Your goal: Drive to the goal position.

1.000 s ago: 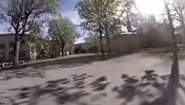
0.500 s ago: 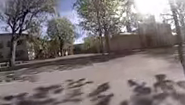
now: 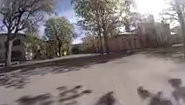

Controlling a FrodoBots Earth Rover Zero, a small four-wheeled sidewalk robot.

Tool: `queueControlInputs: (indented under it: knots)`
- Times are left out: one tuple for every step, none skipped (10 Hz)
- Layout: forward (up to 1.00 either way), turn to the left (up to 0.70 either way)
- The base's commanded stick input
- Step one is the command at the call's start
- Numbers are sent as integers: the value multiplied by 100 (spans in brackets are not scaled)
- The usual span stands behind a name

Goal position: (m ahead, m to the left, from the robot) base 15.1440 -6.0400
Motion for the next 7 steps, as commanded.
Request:
queueControlInputs:
  knots:
    - [100,0]
    - [100,0]
    - [100,0]
    - [100,0]
    - [100,0]
    - [100,0]
    - [100,0]
